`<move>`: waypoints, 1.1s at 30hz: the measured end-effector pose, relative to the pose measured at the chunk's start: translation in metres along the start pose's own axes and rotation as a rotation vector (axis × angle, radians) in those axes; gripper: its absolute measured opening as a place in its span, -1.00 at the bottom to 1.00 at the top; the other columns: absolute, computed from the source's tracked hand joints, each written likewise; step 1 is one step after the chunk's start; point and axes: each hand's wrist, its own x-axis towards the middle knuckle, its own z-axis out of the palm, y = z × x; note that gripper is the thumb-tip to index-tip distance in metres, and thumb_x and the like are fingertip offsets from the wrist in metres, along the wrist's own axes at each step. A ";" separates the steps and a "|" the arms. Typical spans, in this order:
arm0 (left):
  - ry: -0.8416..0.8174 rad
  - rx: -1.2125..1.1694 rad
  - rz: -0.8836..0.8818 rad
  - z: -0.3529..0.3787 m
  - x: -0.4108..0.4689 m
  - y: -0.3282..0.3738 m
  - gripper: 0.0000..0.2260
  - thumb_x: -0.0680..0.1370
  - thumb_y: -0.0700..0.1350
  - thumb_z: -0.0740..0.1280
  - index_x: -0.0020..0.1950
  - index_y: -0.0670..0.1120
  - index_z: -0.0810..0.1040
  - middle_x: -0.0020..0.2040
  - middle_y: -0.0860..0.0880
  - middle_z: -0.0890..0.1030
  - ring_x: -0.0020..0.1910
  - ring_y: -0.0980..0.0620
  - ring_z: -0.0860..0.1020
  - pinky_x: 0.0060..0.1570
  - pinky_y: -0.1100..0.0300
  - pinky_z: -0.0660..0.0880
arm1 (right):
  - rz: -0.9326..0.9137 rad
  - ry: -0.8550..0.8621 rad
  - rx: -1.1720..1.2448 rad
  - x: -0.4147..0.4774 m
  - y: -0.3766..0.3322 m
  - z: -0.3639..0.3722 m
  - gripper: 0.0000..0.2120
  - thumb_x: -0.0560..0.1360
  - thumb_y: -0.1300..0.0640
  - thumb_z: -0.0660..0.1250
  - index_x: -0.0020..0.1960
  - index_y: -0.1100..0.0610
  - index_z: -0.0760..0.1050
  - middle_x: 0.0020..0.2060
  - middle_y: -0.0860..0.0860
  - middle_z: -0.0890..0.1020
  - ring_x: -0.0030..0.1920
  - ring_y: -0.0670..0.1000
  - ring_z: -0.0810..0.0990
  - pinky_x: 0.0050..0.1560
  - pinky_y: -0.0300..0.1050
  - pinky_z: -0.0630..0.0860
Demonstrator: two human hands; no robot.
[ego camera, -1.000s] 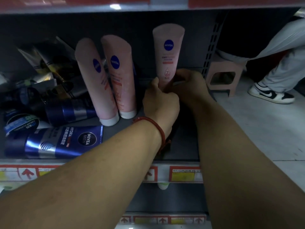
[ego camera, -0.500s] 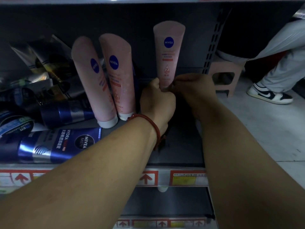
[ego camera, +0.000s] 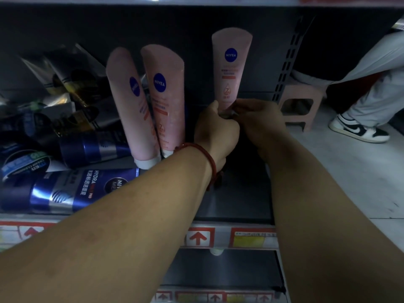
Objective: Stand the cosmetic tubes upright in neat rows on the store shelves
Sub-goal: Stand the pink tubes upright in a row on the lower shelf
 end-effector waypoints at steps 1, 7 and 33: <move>-0.003 0.001 -0.004 0.000 0.000 0.000 -0.31 0.47 -0.31 0.24 0.59 0.05 0.26 0.50 0.02 0.43 0.47 0.01 0.38 0.46 -0.04 0.35 | 0.005 -0.002 -0.008 0.000 0.000 -0.001 -0.74 0.47 0.18 0.46 0.15 0.01 0.67 -0.02 -0.09 0.72 0.01 -0.13 0.67 0.15 -0.09 0.61; -0.054 0.124 0.016 -0.006 -0.026 0.011 -0.27 0.33 -0.13 0.22 0.54 0.04 0.32 0.42 -0.03 0.50 0.35 -0.05 0.51 0.31 -0.09 0.51 | 0.042 -0.034 0.035 -0.013 -0.012 -0.008 -0.87 0.51 0.24 0.39 -0.01 0.07 0.66 -0.09 0.01 0.70 -0.07 -0.10 0.66 0.01 -0.17 0.64; 0.252 0.441 0.269 -0.155 -0.128 0.044 -0.53 0.33 0.22 0.42 0.13 -0.01 0.60 -0.02 0.04 0.68 -0.06 0.11 0.65 -0.06 0.07 0.64 | -0.152 -0.233 -0.367 -0.086 -0.071 0.053 -0.39 0.30 -0.04 0.52 0.32 -0.06 0.46 0.15 -0.08 0.63 0.10 -0.04 0.60 0.03 -0.14 0.57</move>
